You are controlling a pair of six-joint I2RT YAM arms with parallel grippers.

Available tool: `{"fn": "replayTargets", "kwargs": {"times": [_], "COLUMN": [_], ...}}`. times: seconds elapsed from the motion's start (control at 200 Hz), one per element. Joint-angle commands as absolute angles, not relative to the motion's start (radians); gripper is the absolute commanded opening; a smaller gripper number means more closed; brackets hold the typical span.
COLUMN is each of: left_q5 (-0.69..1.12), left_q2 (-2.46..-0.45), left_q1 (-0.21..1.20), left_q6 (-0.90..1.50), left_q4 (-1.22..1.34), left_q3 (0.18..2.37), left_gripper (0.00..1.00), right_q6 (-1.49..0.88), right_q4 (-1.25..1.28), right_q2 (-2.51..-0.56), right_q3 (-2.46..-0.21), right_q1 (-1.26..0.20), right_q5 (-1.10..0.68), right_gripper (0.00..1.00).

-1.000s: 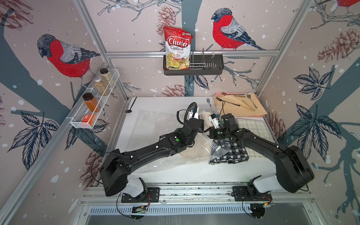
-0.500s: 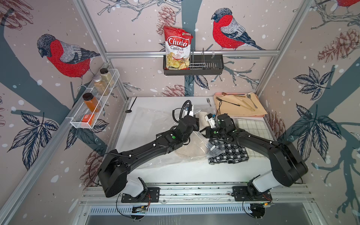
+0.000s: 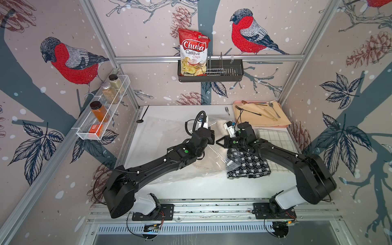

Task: Take the scarf out of the vacuum bag
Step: Take out the scarf from the vacuum bag.

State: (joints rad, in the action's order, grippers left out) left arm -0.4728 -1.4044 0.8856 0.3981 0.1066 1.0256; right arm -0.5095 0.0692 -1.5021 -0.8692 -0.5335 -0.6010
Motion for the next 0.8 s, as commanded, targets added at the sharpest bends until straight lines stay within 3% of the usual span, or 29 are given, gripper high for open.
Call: {"fn": "replayTargets", "kwargs": {"times": [0.0, 0.79], "left_q5": [-0.514, -0.532], "left_q2": [-1.397, -1.411], "left_q1": [0.882, 0.883], "left_q6": [0.426, 0.439], "left_q4": [0.127, 0.111], "left_q3": [1.019, 1.045], "left_gripper": [0.00, 0.00], "right_q6": [-0.463, -0.446], "right_q4": [0.035, -0.009], "right_q2": [-1.480, -1.385], "right_q3": [-0.874, -0.825], "right_q1": [-0.527, -0.416], "right_q5": [-0.583, -0.603], "right_gripper": [0.00, 0.00]}}
